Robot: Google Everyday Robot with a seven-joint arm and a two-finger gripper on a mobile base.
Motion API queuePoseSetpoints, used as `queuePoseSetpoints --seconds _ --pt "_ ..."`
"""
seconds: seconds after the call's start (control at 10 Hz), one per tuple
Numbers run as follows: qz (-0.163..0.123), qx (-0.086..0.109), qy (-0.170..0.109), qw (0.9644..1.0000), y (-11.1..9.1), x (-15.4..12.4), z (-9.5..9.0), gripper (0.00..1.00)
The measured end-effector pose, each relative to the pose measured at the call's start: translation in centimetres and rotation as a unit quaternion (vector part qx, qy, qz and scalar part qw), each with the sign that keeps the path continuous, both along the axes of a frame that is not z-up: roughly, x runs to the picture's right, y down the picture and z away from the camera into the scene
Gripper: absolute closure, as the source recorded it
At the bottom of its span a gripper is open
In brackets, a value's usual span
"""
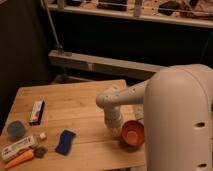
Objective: Push the ceramic bowl across the table
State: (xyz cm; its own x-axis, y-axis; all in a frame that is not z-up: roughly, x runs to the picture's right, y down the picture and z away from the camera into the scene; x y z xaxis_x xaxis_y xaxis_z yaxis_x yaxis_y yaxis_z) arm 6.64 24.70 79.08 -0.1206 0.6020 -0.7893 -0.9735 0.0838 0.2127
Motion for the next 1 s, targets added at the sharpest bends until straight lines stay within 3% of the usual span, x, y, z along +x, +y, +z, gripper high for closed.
queuePoseSetpoints --seconds 0.3,0.6,1.0 --pt "-0.006 -0.013 0.031 0.9994 1.3 1.3 -1.1 1.00" --pt "0.006 -0.029 0.057 0.9979 2.5 3.0 -2.5 1.00" --pt "0.012 -0.043 0.060 0.9972 3.0 2.7 -2.8 1.00"
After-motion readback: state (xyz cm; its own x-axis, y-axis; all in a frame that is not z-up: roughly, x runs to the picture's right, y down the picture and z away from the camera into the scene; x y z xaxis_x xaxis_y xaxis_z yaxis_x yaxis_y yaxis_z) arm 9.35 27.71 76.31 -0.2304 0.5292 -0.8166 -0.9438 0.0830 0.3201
